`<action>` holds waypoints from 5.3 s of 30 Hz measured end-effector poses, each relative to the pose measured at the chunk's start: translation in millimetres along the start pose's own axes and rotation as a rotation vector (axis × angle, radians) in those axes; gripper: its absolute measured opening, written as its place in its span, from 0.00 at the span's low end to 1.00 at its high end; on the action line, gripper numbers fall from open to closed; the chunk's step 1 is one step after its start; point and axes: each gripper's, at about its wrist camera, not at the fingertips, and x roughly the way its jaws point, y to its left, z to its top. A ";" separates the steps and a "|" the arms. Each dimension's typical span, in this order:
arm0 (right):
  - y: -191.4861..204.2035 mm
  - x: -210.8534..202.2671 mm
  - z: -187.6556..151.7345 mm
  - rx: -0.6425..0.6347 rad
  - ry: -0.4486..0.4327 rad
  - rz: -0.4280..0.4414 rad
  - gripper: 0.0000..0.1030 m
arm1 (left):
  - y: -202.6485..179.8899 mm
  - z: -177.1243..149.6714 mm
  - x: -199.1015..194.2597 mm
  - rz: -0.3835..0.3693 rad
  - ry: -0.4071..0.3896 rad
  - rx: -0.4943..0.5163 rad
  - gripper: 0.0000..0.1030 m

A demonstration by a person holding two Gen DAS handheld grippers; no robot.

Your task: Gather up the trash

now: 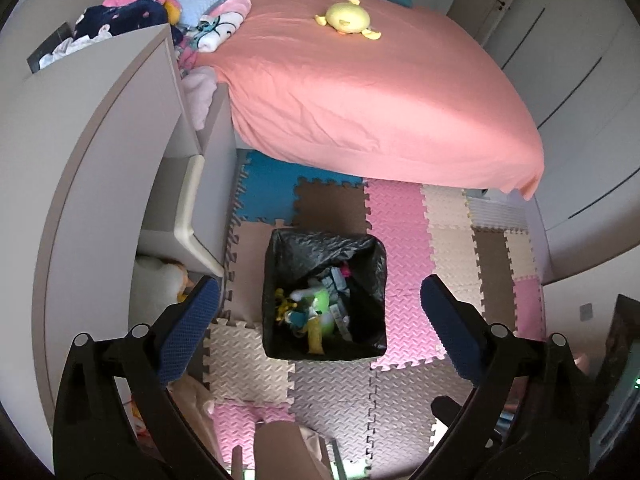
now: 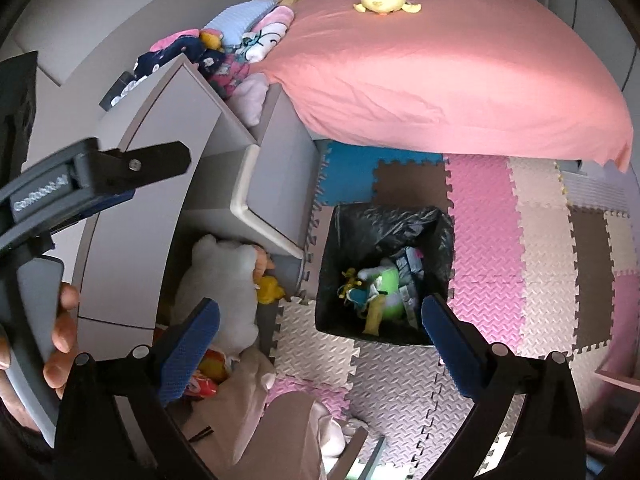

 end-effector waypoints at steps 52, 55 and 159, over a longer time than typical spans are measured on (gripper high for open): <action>486.6 63.0 -32.6 -0.680 -0.025 0.253 0.98 | 429.2 -180.1 -239.6 0.447 -0.314 -0.588 0.94; 501.3 76.9 -45.9 -0.703 -0.003 0.261 0.98 | 447.7 -200.7 -234.7 0.452 -0.301 -0.626 0.94; 521.4 118.8 -80.9 -0.790 -0.114 0.101 0.98 | 470.7 -244.4 -197.4 0.573 -0.243 -0.624 0.94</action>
